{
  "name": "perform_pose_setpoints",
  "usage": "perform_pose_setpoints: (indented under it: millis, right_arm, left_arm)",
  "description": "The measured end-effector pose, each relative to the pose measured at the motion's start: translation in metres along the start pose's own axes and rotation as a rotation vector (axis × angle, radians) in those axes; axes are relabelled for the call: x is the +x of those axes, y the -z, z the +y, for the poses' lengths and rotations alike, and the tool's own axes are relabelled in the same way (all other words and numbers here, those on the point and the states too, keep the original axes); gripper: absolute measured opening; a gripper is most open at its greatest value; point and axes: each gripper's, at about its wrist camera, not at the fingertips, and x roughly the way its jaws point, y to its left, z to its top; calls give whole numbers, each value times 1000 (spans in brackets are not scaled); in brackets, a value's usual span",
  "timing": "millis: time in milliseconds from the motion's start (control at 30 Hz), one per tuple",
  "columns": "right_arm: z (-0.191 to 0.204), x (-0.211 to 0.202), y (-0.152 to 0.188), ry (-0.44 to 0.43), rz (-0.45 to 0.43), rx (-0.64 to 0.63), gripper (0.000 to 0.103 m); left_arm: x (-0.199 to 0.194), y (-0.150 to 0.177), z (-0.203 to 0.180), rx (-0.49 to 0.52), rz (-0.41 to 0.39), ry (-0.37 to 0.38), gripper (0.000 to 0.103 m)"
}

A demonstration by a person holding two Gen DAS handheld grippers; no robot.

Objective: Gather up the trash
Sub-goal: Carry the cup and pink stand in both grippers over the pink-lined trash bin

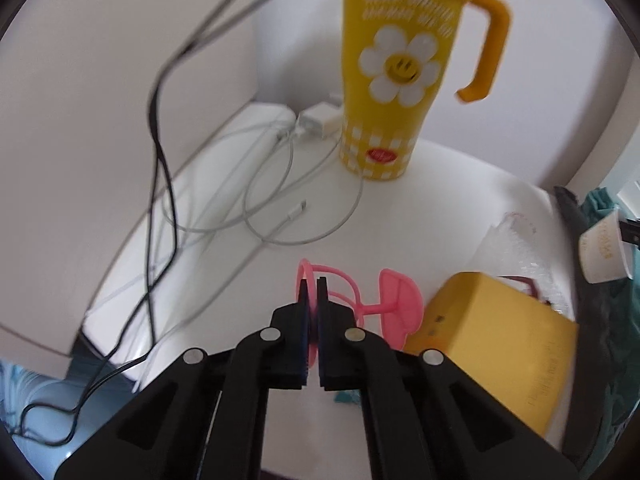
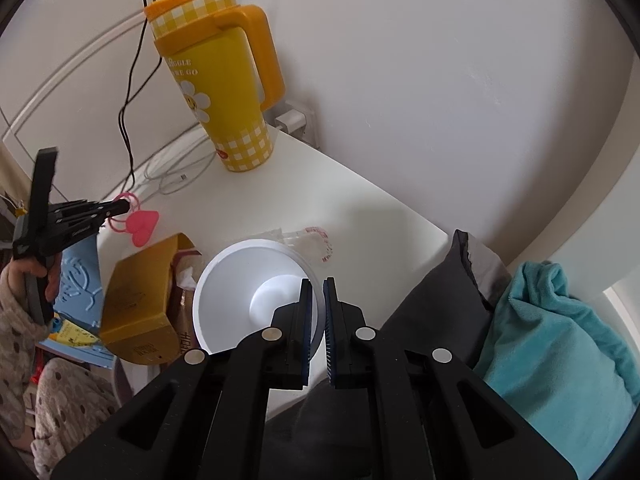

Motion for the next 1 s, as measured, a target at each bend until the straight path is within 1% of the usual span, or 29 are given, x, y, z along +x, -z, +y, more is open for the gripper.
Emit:
perform_pose_setpoints:
  millis: [167, 333, 467, 533, 667, 767, 867, 1000]
  right_arm:
    - [7, -12, -1, -52, -12, -15, 5]
    - [31, -33, 4, -96, -33, -70, 5]
    - [50, -54, 17, -143, -68, -84, 5]
    - [63, -66, 28, -162, -87, -86, 5]
    - [90, -81, 49, -194, -99, -96, 5]
    - [108, -88, 61, -214, -96, -102, 5]
    - [130, -91, 75, -241, -83, -102, 5]
    - [163, -87, 91, -261, -52, -116, 5]
  left_arm:
    - [-50, 6, -7, -29, -39, -10, 3]
    - [-93, 26, -21, -42, -55, -37, 3]
    - [-121, 53, -29, -54, -47, -53, 3]
    - [-136, 69, -28, -73, -51, -48, 3]
    - [-166, 98, -22, -109, -74, -30, 3]
    - [-180, 116, -16, -124, -81, -30, 3]
    - [-199, 141, -2, -153, -96, -20, 3]
    - [-215, 176, 16, -182, -105, -12, 3]
